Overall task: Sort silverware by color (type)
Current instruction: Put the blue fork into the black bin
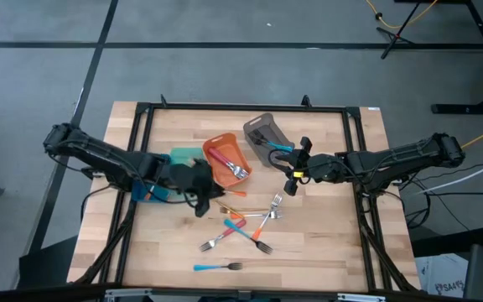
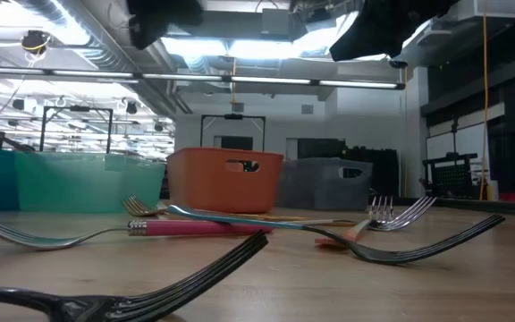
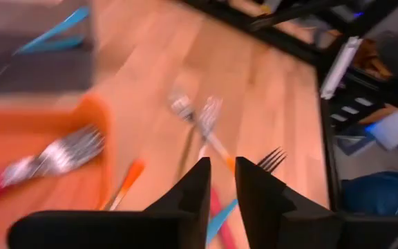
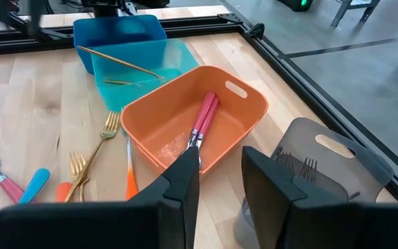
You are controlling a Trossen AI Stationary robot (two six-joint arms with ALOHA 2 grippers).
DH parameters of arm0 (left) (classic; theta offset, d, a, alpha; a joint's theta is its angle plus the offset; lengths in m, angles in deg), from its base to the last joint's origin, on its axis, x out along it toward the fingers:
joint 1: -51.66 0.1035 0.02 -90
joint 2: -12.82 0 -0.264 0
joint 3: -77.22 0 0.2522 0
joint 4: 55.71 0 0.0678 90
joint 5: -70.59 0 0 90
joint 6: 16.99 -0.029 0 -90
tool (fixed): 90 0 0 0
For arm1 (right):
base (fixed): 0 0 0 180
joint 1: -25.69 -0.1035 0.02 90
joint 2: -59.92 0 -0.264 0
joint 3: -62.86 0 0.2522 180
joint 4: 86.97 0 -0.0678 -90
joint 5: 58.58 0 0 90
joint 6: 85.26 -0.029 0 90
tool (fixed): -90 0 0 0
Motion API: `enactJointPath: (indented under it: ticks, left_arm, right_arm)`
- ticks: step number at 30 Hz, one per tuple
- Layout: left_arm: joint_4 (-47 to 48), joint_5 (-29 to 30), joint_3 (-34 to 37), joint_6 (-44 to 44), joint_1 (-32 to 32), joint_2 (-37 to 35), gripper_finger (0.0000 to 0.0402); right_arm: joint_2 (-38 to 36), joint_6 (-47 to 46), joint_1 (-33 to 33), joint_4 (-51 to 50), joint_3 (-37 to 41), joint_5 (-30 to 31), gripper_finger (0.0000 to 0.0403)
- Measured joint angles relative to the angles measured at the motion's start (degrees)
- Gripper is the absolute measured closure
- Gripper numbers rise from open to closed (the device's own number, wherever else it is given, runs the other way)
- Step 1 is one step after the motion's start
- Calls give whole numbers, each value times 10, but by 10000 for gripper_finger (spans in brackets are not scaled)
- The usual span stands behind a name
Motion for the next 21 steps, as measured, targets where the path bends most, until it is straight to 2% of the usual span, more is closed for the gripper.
enactJointPath:
  ticks: [6,11,16,21]
  left_arm:
    - [-129,0,0,-111,-23,77,290]
    - [-203,0,0,-185,-37,152,279]
    - [-222,0,0,-238,-53,220,278]
    - [-222,-3,0,-242,-62,270,278]
  right_arm:
    - [0,0,0,0,0,0,303]
    - [0,0,0,0,0,0,303]
    - [0,0,0,0,0,0,303]
    - [0,0,0,0,0,0,303]
